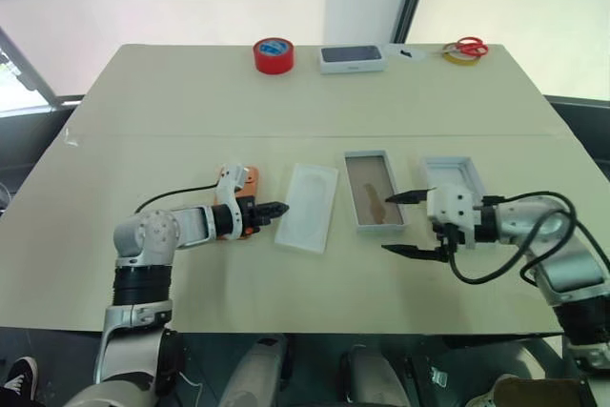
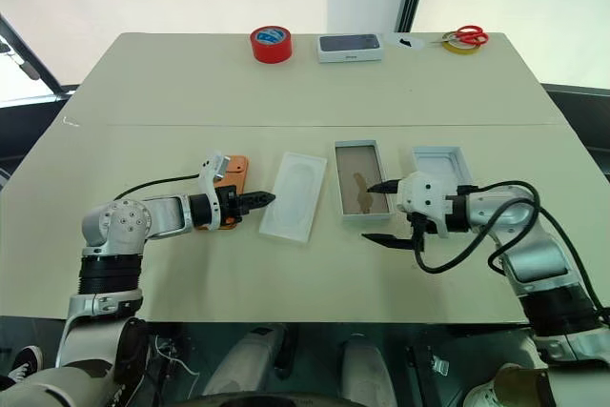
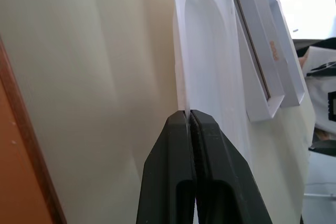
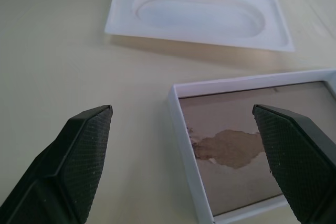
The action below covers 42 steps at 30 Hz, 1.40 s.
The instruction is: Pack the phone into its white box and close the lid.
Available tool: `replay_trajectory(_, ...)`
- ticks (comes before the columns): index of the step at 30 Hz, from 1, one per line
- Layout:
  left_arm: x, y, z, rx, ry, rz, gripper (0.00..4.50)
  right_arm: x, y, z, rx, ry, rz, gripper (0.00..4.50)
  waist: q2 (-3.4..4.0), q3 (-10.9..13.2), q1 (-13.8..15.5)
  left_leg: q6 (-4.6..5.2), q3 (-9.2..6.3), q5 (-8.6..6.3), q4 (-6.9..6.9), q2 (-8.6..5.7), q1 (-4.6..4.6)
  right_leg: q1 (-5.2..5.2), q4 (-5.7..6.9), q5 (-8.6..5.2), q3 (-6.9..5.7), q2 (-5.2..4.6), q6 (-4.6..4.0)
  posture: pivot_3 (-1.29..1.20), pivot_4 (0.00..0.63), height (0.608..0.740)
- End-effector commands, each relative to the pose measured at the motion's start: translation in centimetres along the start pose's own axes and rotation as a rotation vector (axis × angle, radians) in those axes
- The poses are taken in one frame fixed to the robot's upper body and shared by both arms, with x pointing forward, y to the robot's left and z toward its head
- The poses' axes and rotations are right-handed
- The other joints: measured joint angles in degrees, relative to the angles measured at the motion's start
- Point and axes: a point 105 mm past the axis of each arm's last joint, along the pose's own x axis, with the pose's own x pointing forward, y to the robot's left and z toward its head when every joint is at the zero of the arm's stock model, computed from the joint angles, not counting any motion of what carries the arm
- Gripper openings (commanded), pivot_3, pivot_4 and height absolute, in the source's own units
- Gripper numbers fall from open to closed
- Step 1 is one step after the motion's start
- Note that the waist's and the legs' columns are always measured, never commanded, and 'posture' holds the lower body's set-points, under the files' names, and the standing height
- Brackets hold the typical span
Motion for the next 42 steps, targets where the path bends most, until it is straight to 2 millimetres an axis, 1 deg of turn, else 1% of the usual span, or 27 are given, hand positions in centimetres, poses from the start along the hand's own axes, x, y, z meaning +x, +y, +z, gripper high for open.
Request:
replay_trajectory(1, -0.5, -0.2, 2.2, -0.021, -0.094, 0.0, 0.04, 0.6, -0.7, 0.4, -0.047, -0.012, 0.011, 4.5, 0.0, 0.0, 0.08, -0.01, -0.01, 0.0, 0.0, 0.0, 0.0, 0.0, 0.0, 0.0, -0.01, 0.0, 0.01, 0.0, 0.15, 0.74)
replay_trajectory(3, -0.9, -1.5, 3.7, -0.083, -0.177, -0.072, 0.04, 1.1, -1.0, 0.0, -0.025, -0.004, 0.023, 4.5, -0.05, 0.03, 0.14, -0.01, -0.01, 0.01, 0.0, 0.0, -0.02, -0.01, 0.01, 0.01, -0.03, 0.01, 0.02, 0.0, 0.15, 0.74)
replay_trajectory(4, -1.1, -1.8, 4.2, -0.09, -0.202, -0.08, 0.04, 1.2, -1.1, -0.4, -0.01, 0.005, 0.031, 4.5, -0.07, 0.04, 0.15, -0.02, -0.02, 0.01, 0.03, -0.01, -0.02, 0.0, 0.01, 0.01, -0.05, 0.01, 0.03, 0.0, 0.15, 0.74)
replay_trajectory(7, -1.5, -2.2, 4.5, -0.094, -0.225, -0.074, 0.04, 1.2, -1.1, -1.0, 0.017, 0.025, 0.065, 4.5, -0.08, 0.05, 0.18, -0.02, -0.04, 0.02, 0.07, -0.02, -0.03, 0.02, 0.01, 0.06, -0.07, 0.02, 0.11, 0.0, 0.15, 0.74)
replay_trajectory(8, -1.6, -2.2, 4.6, -0.092, -0.236, -0.064, 0.01, 1.3, -1.0, -1.2, 0.036, 0.029, 0.09, 4.24, -0.09, 0.05, 0.14, -0.02, -0.03, 0.02, 0.07, -0.03, -0.03, 0.02, 0.02, 0.07, -0.06, 0.02, 0.14, 0.0, 0.15, 0.74)
replay_trajectory(10, -1.8, -2.6, 4.5, -0.079, -0.241, -0.065, 0.0, 1.5, -1.0, -1.5, 0.036, 0.04, 0.114, 3.67, -0.08, 0.05, 0.12, -0.03, -0.02, 0.02, 0.07, -0.04, -0.02, 0.02, 0.03, 0.12, -0.05, 0.02, 0.21, 0.0, 0.15, 0.74)
replay_trajectory(12, -1.8, -2.7, 4.3, -0.057, -0.241, -0.048, 0.0, 1.6, -0.9, -2.1, 0.02, 0.07, 0.136, 2.77, -0.08, 0.05, 0.11, -0.05, -0.02, 0.03, 0.07, -0.03, -0.02, 0.02, 0.07, 0.13, -0.05, 0.03, 0.23, 0.0, 0.15, 0.74)
replay_trajectory(13, -1.8, -2.7, 4.3, -0.061, -0.245, -0.043, 0.0, 1.7, -0.9, -2.3, 0.007, 0.084, 0.144, 2.27, -0.08, 0.05, 0.1, -0.05, -0.02, 0.04, 0.07, -0.03, -0.01, 0.02, 0.08, 0.13, -0.05, 0.04, 0.22, 0.0, 0.15, 0.74)
replay_trajectory(14, -1.8, -2.8, 4.2, -0.068, -0.25, -0.044, 0.0, 1.8, -0.8, -2.4, 0.012, 0.079, 0.15, 1.68, -0.08, 0.05, 0.11, -0.06, -0.02, 0.04, 0.07, -0.03, 0.0, 0.02, 0.09, 0.13, -0.04, 0.04, 0.22, 0.0, 0.15, 0.74)
replay_trajectory(17, -1.7, -2.7, 4.2, -0.076, -0.258, -0.039, 0.0, 2.2, -0.7, -2.3, 0.014, 0.078, 0.159, 0.09, -0.08, 0.05, 0.12, -0.06, -0.02, 0.04, 0.07, -0.03, 0.0, 0.02, 0.1, 0.13, -0.04, 0.04, 0.22, 0.0, 0.15, 0.74)
replay_trajectory(18, -1.7, -2.9, 4.2, -0.077, -0.262, -0.047, 0.0, 2.3, -0.5, -2.2, 0.01, 0.073, 0.163, 0.03, -0.08, 0.05, 0.12, -0.06, -0.02, 0.04, 0.08, -0.03, 0.0, 0.02, 0.1, 0.13, -0.04, 0.04, 0.22, 0.0, 0.15, 0.74)
replay_trajectory(19, -1.8, -2.9, 4.2, -0.077, -0.265, -0.054, 0.0, 2.4, -0.5, -2.2, 0.008, 0.068, 0.165, 0.03, -0.09, 0.05, 0.11, -0.06, -0.02, 0.04, 0.08, -0.03, 0.0, 0.02, 0.1, 0.13, -0.04, 0.04, 0.22, 0.0, 0.15, 0.74)
replay_trajectory(23, -2.0, -3.1, 4.8, -0.1, -0.306, -0.069, 0.0, 3.5, 0.1, -0.5, 0.01, 0.007, 0.166, 0.03, -0.09, 0.05, 0.05, -0.07, -0.02, 0.04, 0.08, -0.02, 0.0, 0.0, 0.11, 0.13, -0.03, 0.05, 0.22, 0.0, 0.15, 0.74)
replay_trajectory(27, -2.1, -4.1, 5.8, -0.148, -0.356, -0.156, 0.0, 5.2, 1.5, 1.4, 0.001, -0.052, 0.17, 0.03, -0.09, 0.05, 0.14, -0.07, -0.03, 0.04, 0.07, -0.02, -0.01, -0.02, 0.12, 0.13, -0.03, 0.05, 0.22, 0.0, 0.15, 0.74)
replay_trajectory(30, -1.9, -4.3, 6.0, -0.149, -0.364, -0.154, 0.0, 6.4, 2.0, 1.9, -0.011, -0.068, 0.141, 0.03, -0.1, 0.04, 0.2, -0.07, -0.04, 0.04, 0.09, -0.03, -0.01, -0.01, 0.12, 0.13, -0.04, 0.04, 0.22, 0.0, 0.15, 0.74)
replay_trajectory(33, -1.6, -4.4, 5.7, -0.154, -0.364, -0.167, 0.0, 7.1, 2.1, 2.1, -0.051, -0.067, 0.107, 0.03, -0.12, 0.03, 0.21, -0.07, -0.03, 0.04, 0.09, -0.04, -0.01, 0.0, 0.12, 0.13, -0.04, 0.04, 0.22, 0.0, 0.15, 0.74)
replay_trajectory(35, -1.2, -4.4, 5.3, -0.149, -0.353, -0.154, 0.0, 7.1, 1.7, 2.2, 0.001, -0.067, 0.091, 0.03, -0.12, 0.03, 0.19, -0.08, -0.03, 0.05, 0.09, -0.05, -0.01, 0.0, 0.12, 0.13, -0.03, 0.04, 0.22, 0.0, 0.15, 0.74)
replay_trajectory(36, -1.1, -4.5, 5.2, -0.149, -0.355, -0.157, 0.0, 7.0, 1.3, 2.2, 0.021, -0.071, 0.074, 0.61, -0.12, 0.02, 0.19, -0.08, -0.03, 0.05, 0.09, -0.05, 0.0, 0.0, 0.13, 0.13, -0.03, 0.04, 0.22, 0.0, 0.15, 0.74)
replay_trajectory(37, -1.0, -4.6, 5.0, -0.15, -0.357, -0.16, 0.0, 6.9, 1.0, 2.2, 0.019, -0.07, 0.053, 0.94, -0.12, 0.02, 0.19, -0.08, -0.03, 0.05, 0.09, -0.05, 0.01, 0.01, 0.13, 0.14, -0.03, 0.04, 0.21, 0.0, 0.15, 0.74)
replay_trajectory(38, -0.8, -4.6, 4.9, -0.155, -0.355, -0.162, 0.0, 6.7, 0.7, 2.3, 0.005, -0.066, 0.032, 1.39, -0.12, 0.02, 0.18, -0.08, -0.03, 0.05, 0.09, -0.05, 0.01, 0.01, 0.13, 0.14, -0.03, 0.05, 0.22, 0.0, 0.15, 0.74)
replay_trajectory(40, -0.6, -4.7, 4.5, -0.159, -0.347, -0.161, 0.0, 5.8, 0.6, 2.6, 0.006, -0.076, 0.027, 2.47, -0.12, 0.03, 0.19, -0.08, -0.03, 0.04, 0.09, -0.05, 0.01, 0.0, 0.13, 0.13, -0.03, 0.04, 0.21, 0.0, 0.15, 0.74)
replay_trajectory(41, -0.4, -4.7, 4.2, -0.163, -0.34, -0.159, 0.0, 5.1, 0.4, 2.8, 0.002, -0.079, 0.01, 2.92, -0.12, 0.03, 0.22, -0.08, -0.03, 0.04, 0.08, -0.05, -0.01, -0.01, 0.13, 0.13, -0.03, 0.04, 0.22, 0.0, 0.15, 0.74)
replay_trajectory(42, -0.3, -4.7, 4.0, -0.17, -0.332, -0.158, 0.0, 4.4, 0.2, 2.9, 0.012, -0.083, 0.003, 2.92, -0.12, 0.03, 0.25, -0.07, -0.03, 0.04, 0.08, -0.05, -0.01, -0.01, 0.13, 0.13, -0.03, 0.04, 0.22, 0.0, 0.15, 0.74)
